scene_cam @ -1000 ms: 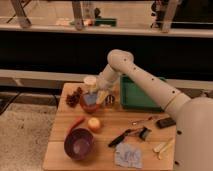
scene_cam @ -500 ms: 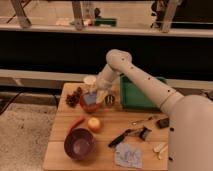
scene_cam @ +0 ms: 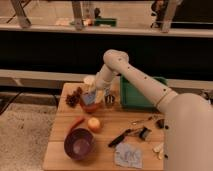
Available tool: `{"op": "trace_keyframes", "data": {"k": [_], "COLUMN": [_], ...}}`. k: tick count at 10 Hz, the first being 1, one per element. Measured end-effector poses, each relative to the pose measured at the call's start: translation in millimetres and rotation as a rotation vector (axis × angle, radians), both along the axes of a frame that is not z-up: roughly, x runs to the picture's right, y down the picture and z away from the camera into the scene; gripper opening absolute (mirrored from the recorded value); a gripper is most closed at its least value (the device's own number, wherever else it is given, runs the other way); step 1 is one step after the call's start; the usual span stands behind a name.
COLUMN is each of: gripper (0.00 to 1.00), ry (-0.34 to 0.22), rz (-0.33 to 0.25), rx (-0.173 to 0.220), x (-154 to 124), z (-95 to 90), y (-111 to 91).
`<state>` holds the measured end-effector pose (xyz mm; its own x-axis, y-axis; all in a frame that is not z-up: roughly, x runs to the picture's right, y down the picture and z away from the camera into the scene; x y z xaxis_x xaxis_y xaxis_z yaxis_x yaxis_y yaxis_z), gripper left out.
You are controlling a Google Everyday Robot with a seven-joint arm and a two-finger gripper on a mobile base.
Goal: Place sponge in red bowl
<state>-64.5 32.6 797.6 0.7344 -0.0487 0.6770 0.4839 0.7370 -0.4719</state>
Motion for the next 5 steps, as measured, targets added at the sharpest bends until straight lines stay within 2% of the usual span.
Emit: {"op": "trace_keyframes", "data": {"k": [5], "gripper": [0.0], "ry": [-0.011], "rz": [-0.024], "rx": [-0.051], "x": [-3], "z": [15.8], "y": [4]}}
